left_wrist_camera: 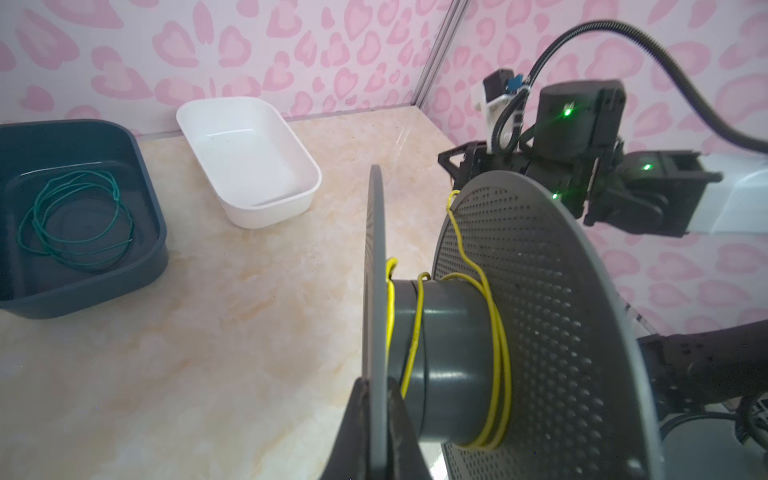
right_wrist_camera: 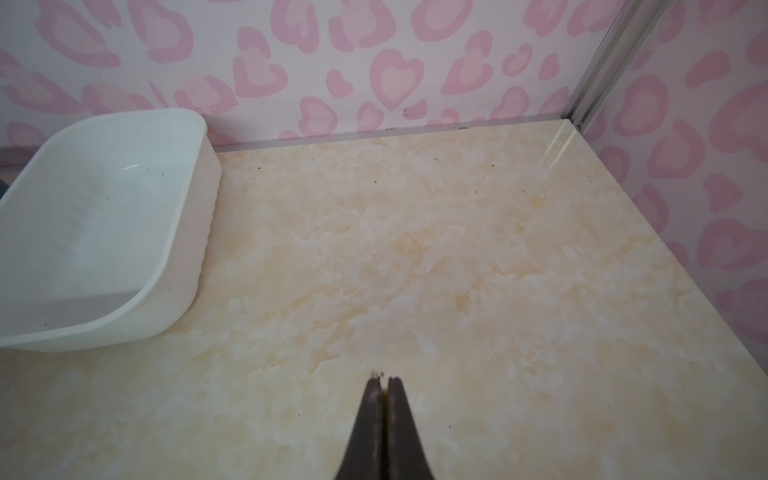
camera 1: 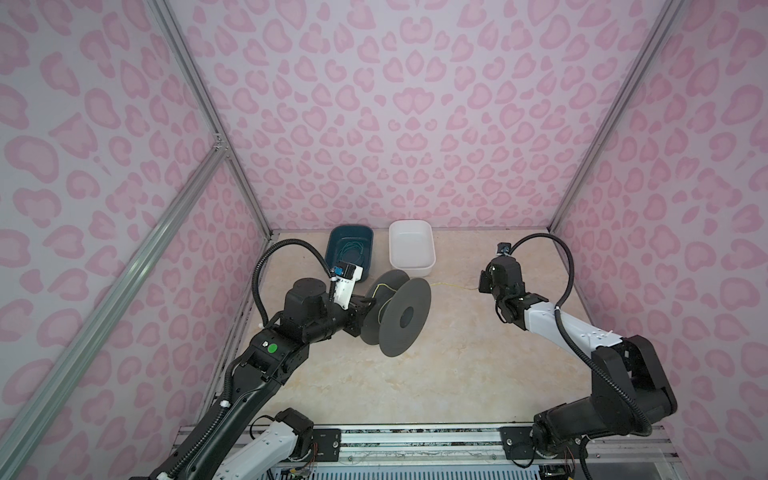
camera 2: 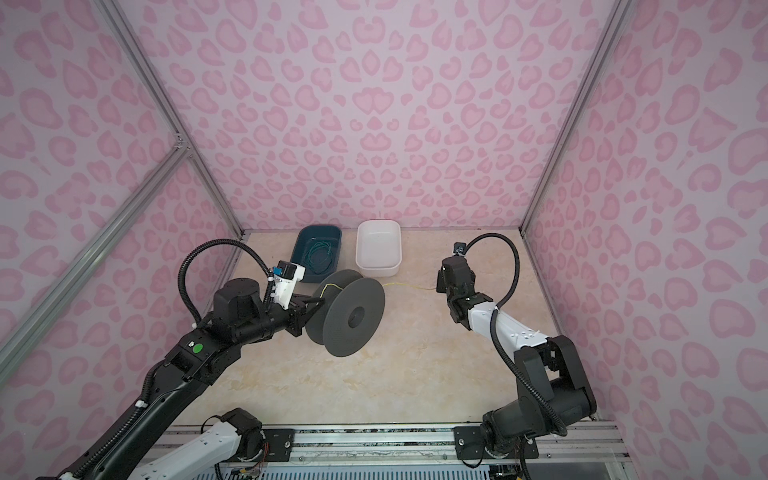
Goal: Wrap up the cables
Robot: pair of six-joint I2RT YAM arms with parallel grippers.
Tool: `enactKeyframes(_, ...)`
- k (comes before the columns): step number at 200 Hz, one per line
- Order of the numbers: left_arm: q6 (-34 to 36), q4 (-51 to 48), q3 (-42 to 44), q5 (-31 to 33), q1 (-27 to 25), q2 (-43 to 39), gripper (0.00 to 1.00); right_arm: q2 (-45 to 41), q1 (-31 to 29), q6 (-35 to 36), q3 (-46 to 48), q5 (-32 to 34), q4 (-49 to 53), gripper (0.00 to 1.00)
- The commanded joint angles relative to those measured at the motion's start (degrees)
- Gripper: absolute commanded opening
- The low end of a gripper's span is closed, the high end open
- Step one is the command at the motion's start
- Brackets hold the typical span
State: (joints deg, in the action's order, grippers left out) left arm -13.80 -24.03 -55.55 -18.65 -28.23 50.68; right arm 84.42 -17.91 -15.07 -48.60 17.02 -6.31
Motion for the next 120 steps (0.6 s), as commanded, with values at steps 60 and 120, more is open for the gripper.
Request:
enactKeyframes(60, -11.62, 17.17, -3.49, -6.00, 4.69, 4.76, 0.04, -3.61, -9.15, -4.15, 8.07, 10.16, 0.77, 0.00)
enactKeyframes(120, -19.09, 24.67, -3.69, -5.84, 6.52, 8.49, 0.04, -5.01, -19.71, -6.82, 13.05, 17.16, 1.37, 0.00)
